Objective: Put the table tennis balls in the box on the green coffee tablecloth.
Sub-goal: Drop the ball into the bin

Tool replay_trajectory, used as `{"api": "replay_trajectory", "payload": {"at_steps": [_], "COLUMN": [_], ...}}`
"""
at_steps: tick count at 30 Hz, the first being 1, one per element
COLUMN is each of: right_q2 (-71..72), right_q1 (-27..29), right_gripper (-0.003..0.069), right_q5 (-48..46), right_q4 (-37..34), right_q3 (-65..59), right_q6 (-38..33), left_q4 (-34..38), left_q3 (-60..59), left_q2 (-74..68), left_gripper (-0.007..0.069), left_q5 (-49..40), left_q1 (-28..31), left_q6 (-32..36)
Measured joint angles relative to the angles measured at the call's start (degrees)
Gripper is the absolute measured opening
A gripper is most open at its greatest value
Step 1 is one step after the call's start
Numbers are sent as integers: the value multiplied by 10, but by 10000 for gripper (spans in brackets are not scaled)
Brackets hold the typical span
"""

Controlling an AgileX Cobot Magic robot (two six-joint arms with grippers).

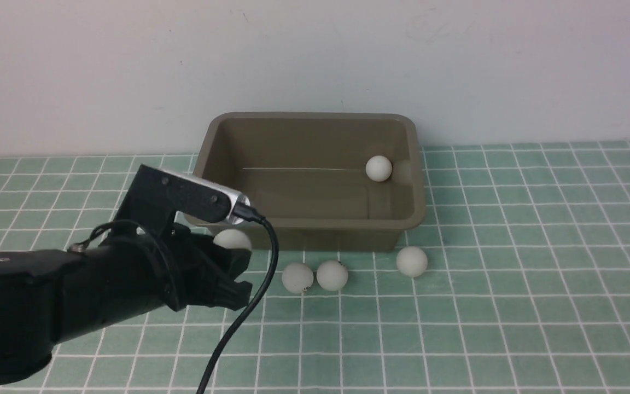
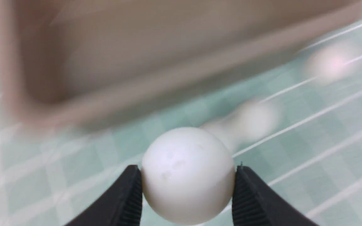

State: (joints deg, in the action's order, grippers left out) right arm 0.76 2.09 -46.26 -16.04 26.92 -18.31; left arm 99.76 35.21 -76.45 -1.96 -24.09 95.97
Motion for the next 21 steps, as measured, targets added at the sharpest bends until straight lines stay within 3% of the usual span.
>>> {"api": "replay_trajectory", "payload": {"at_steps": [3, 7, 14, 21], "right_q2": [0, 0, 0, 0], "right_q1": [0, 0, 0, 0], "right_gripper": [388, 388, 388, 388], "right_q5": [0, 0, 0, 0], "right_q4": [0, 0, -1, -25], "right_q3": [0, 0, 0, 0], "right_q6": [0, 0, 0, 0], "left_q4": [-3, -5, -6, -7], "left_q3": [17, 76, 258, 380], "left_q2": [24, 13, -165, -335], "left_gripper": [325, 325, 325, 325], "left_q5": [-51, -55, -53, -39], "left_q1": [0, 0, 0, 16], "left_q6": [35, 86, 189, 139]}}
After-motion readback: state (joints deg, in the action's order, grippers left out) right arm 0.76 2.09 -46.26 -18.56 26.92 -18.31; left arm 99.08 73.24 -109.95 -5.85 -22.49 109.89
